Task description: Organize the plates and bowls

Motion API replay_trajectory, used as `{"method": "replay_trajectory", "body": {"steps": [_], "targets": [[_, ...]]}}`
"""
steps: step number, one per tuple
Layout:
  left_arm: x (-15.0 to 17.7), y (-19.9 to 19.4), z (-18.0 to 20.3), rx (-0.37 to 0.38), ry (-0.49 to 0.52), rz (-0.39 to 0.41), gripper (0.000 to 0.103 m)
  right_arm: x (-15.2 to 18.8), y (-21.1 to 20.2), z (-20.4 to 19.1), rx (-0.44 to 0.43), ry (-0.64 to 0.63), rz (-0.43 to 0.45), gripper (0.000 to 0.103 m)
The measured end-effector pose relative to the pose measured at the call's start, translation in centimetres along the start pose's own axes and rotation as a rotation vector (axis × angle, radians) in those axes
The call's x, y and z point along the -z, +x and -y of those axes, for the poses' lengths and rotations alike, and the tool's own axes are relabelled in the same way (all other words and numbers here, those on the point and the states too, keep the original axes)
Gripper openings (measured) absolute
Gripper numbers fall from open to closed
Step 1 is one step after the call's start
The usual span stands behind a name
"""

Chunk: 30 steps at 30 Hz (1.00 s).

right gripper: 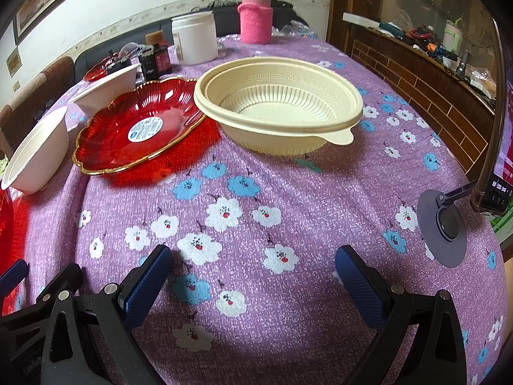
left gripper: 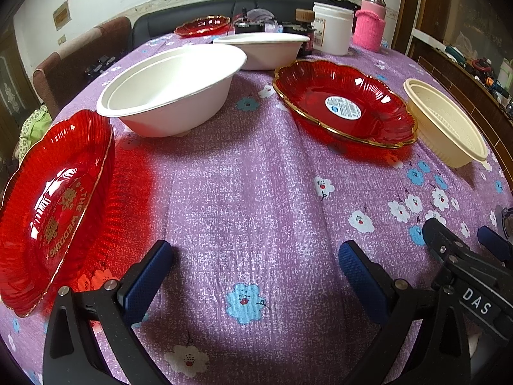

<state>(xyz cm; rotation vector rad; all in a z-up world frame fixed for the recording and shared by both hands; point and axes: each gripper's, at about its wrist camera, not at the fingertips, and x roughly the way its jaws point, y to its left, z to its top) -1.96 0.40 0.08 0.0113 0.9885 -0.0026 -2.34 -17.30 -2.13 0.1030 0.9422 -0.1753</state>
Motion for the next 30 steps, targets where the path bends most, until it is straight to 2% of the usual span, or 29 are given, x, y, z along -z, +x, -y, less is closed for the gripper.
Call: {"method": "replay_trajectory", "body": {"steps": [3, 9, 15, 18, 24, 28, 30], "targets": [[0.3, -0.3, 0.0, 0.0, 0.002, -0.022, 0.103, -0.2, 0.2, 0.2, -0.01, -0.021, -0.045, 0.102], [1.6, -1.3, 0.1, 0.024, 0.02, -0.066, 0.103, 0.7, -0.4, 0.1, -0.028, -0.054, -0.032, 0.102], [3.6, -3.8, -0.6, 0.152, -0.03, -0.06, 0.103, 2.3, -2.0, 0.8, -0.026, -0.034, -0.017, 0.102], [4.3, -6.1, -1.4, 0.182, -0.045, -0.001, 0.103, 2.8, -3.5, 1.3, -0.039, -0.013, 0.028, 0.102], [5.6, -12.4, -3.4, 0.18, -0.032, 0.187, 0.103, 3.2, -6.5, 1.3, -0.04, -0.013, 0.123, 0.102], [6.7, -16.4, -5.3, 0.141, -0.029, 0.33, 0.103, 3.6, -10.3, 0.8, -0.095, -0.01, 0.275, 0.102], [7.3, -17.9, -6.1, 0.085, -0.024, 0.402, 0.103, 4.0, -12.2, 0.4, -0.113, -0.012, 0.359, 0.102]]}}
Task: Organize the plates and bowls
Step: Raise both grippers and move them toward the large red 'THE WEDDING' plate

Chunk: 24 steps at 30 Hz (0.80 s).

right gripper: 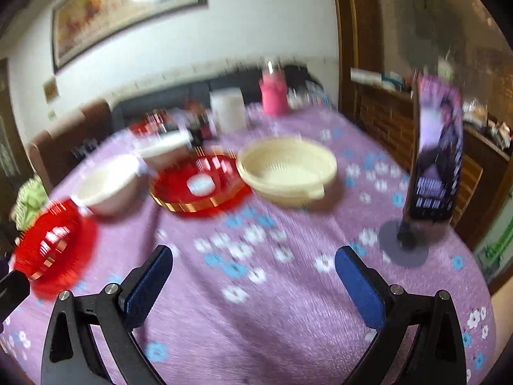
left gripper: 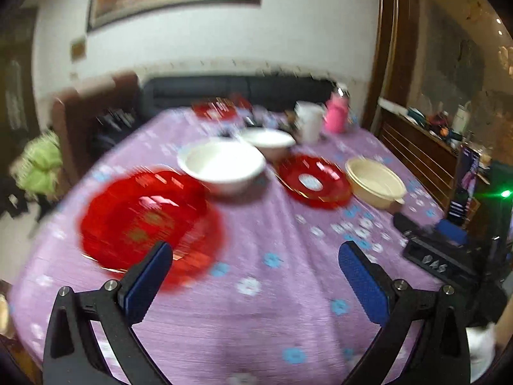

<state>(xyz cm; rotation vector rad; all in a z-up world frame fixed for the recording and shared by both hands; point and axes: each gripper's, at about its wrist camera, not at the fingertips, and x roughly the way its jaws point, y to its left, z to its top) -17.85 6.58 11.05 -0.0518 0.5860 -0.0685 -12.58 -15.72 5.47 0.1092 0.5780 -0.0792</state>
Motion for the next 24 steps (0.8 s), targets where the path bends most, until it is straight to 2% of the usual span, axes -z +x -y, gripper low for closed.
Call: {"method": "replay_trajectory", "body": {"steps": [2, 6, 8, 16, 18, 22, 24], "targets": [[0.1, -1.6, -0.9, -0.058, 0.005, 0.066, 0.103, -0.3, -1.1, -0.7, -0.061, 0.001, 0.056, 0.102], [0.4, -4.4, -2.7, -0.147, -0.028, 0.166, 0.103, -0.8, -0.5, -2.9, -0.108, -0.012, 0.002, 0.102], [0.1, -4.8, -3.1, -0.167, -0.04, 0.197, 0.103, -0.6, -0.2, -4.5, -0.136, -0.026, -0.019, 0.102], [0.2, -4.3, -3.3, -0.237, 0.007, 0.175, 0.103, 0.2, 0.5, -9.4, -0.239, -0.03, -0.065, 0.1], [0.4, -4.2, -3.9, -0.236, -0.009, 0.169, 0.103, 0.4, 0.5, -10.0, -0.246, -0.054, -0.069, 0.098], [0.1, -3.7, -5.6, -0.248, -0.063, 0.134, 0.103, 0.2, 1.3, -11.2, -0.258, -0.091, -0.105, 0.088], [0.0, -4.1, -6.3, -0.243, -0.087, 0.142, 0.103, -0.2, 1.5, -11.6, -0.285, -0.081, -0.126, 0.088]]}}
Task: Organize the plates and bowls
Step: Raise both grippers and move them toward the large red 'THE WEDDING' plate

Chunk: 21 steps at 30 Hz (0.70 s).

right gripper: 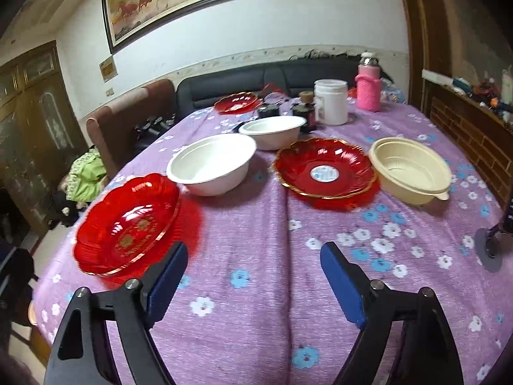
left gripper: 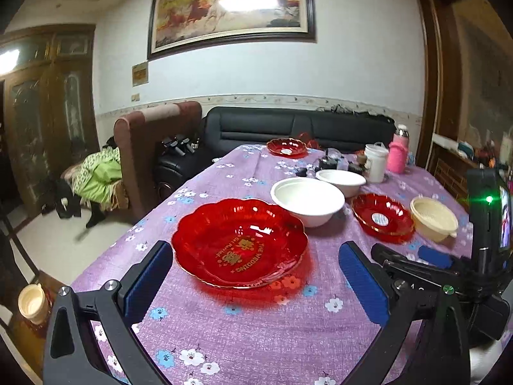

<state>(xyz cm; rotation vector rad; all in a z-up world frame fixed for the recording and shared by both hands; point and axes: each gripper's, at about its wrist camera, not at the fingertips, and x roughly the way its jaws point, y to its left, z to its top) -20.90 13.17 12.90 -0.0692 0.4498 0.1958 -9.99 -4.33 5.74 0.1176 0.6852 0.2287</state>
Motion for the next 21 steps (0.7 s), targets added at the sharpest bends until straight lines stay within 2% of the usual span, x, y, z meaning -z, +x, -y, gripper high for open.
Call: {"method": "replay_trajectory", "body": {"steps": [3, 6, 12, 15, 18, 21], "targets": [[0.0, -0.1, -1.0, 0.009, -0.021, -0.004, 0.103, -0.4, 0.3, -0.8, -0.029, -0.011, -0.013, 0.088], [0.0, 0.7, -1.9, 0.028, -0.035, -0.047, 0.103, -0.3, 1.2, -1.9, -0.046, -0.029, -0.036, 0.088], [-0.1, 1.3, -3.4, 0.016, -0.06, -0.075, 0.103, -0.1, 2.3, -4.1, -0.089, -0.053, -0.071, 0.088], [-0.7, 1.8, -5.2, 0.039, -0.053, -0.095, 0.103, -0.3, 3.2, -5.1, -0.109, -0.052, -0.096, 0.084], [-1.4, 2.5, -8.0, -0.023, -0.078, -0.099, 0.103, -0.8, 4.1, -5.7, -0.139, -0.039, -0.117, 0.084], [-2.0, 4.6, -12.1, -0.055, -0.163, -0.156, 0.103, -1.5, 4.8, -5.8, -0.174, -0.032, -0.151, 0.083]]}}
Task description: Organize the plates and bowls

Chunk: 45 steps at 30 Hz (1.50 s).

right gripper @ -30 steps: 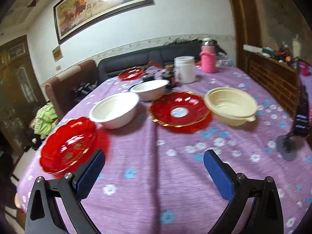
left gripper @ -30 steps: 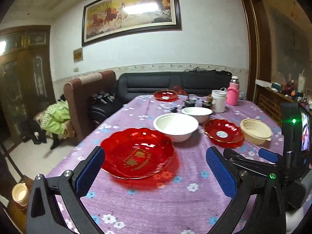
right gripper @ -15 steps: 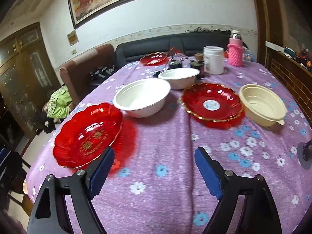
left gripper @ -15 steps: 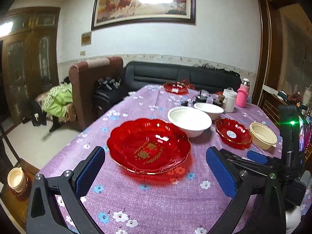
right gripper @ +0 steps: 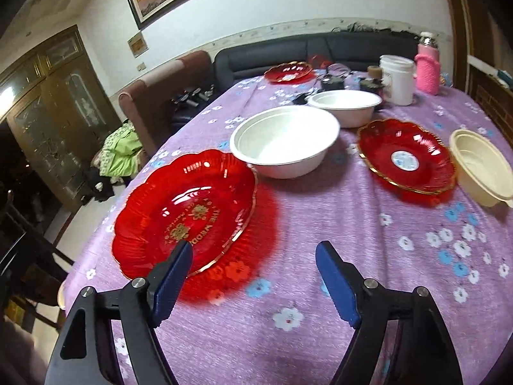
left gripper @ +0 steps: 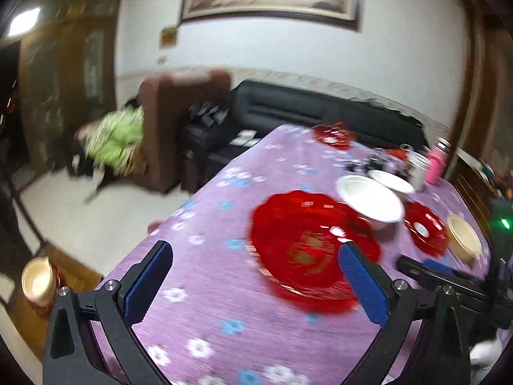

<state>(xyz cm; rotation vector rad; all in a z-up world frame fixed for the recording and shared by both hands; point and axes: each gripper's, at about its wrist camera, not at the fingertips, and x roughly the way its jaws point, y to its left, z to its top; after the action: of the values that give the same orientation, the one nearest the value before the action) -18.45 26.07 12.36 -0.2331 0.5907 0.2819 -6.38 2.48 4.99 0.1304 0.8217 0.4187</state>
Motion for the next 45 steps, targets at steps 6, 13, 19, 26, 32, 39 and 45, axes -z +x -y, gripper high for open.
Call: {"method": "replay_trajectory", "body": {"steps": [6, 13, 19, 26, 32, 39, 45], "targets": [[-1.4, 4.5, -5.4, 0.036, -0.162, -0.172, 0.103, -1.3, 2.8, 0.7, -0.031, 0.059, -0.087, 0.073], [0.0, 3.1, -5.0, 0.024, -0.171, -0.146, 0.103, -0.5, 3.1, -0.1, -0.026, 0.035, -0.085, 0.073], [0.7, -1.2, -3.1, -0.018, -0.157, -0.02, 0.103, 1.3, -1.5, -0.5, -0.132, 0.065, 0.019, 0.073], [1.2, 0.8, -0.9, 0.015, -0.062, -0.092, 0.103, 3.6, -1.0, -1.2, -0.067, -0.016, 0.017, 0.073], [-2.3, 4.7, -2.5, 0.044, -0.091, -0.116, 0.103, -0.2, 0.6, 1.3, -0.054, 0.038, 0.01, 0.073], [-4.1, 11.6, -1.0, 0.033, -0.004, -0.227, 0.103, -2.5, 5.9, 0.9, -0.055, 0.066, -0.111, 0.071], [-3.9, 15.3, 0.1, 0.054, 0.041, -0.285, 0.101, -2.9, 8.1, 0.1, -0.027, 0.05, -0.164, 0.056]]}}
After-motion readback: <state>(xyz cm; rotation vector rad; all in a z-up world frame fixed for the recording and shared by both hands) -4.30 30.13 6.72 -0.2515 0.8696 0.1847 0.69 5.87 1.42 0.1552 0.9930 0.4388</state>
